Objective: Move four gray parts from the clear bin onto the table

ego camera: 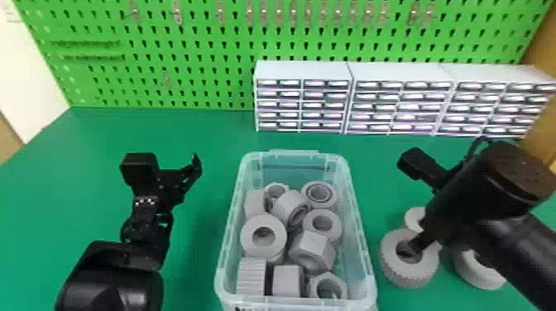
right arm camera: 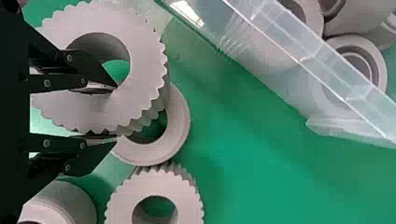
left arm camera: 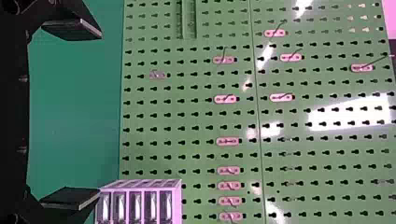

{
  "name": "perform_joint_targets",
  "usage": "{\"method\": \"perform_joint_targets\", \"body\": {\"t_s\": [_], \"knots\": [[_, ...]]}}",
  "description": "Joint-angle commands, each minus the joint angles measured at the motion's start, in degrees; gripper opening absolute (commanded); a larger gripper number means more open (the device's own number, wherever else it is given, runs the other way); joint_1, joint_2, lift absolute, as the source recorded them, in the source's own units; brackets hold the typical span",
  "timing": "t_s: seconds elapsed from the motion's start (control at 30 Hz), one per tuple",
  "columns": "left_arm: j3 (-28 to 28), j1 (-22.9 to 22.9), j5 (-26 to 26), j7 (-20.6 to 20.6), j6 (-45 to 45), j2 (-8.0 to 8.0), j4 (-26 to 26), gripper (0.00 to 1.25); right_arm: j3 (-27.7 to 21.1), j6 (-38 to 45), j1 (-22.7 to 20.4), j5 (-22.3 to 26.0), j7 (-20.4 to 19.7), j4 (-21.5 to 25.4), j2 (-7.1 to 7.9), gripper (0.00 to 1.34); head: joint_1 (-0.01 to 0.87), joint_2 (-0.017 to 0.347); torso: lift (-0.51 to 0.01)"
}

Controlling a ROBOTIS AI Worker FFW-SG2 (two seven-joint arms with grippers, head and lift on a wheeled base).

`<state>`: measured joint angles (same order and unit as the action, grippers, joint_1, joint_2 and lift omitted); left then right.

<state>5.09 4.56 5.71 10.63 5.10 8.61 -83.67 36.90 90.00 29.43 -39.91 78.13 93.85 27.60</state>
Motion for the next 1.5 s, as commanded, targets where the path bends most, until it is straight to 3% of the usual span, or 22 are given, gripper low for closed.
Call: {"method": "perform_joint_targets", "body": {"t_s": [0.0, 0.7, 1.47], "knots": [[0.01, 0.01, -0.09, 0.0, 0.0, 0.0, 0.0, 1.15, 1.86, 0.08, 0.62, 0.71, 0.19, 0.02, -0.09, 0.31, 0.693, 0.072, -0.052], [0.97, 1.51, -0.35, 0.09, 0.0, -0.09, 0.97, 1.15, 6.08, 0.08, 1.33, 1.59, 0.19, -0.07, -2.2, 0.31, 0.693, 0.072, -0.052], [2.2, 3.26, -0.26, 0.09, 0.0, -0.09, 1.93, 1.15, 8.01, 0.08, 1.06, 1.59, 0.19, -1.38, -3.43, 0.31, 0.693, 0.072, -0.052]]}}
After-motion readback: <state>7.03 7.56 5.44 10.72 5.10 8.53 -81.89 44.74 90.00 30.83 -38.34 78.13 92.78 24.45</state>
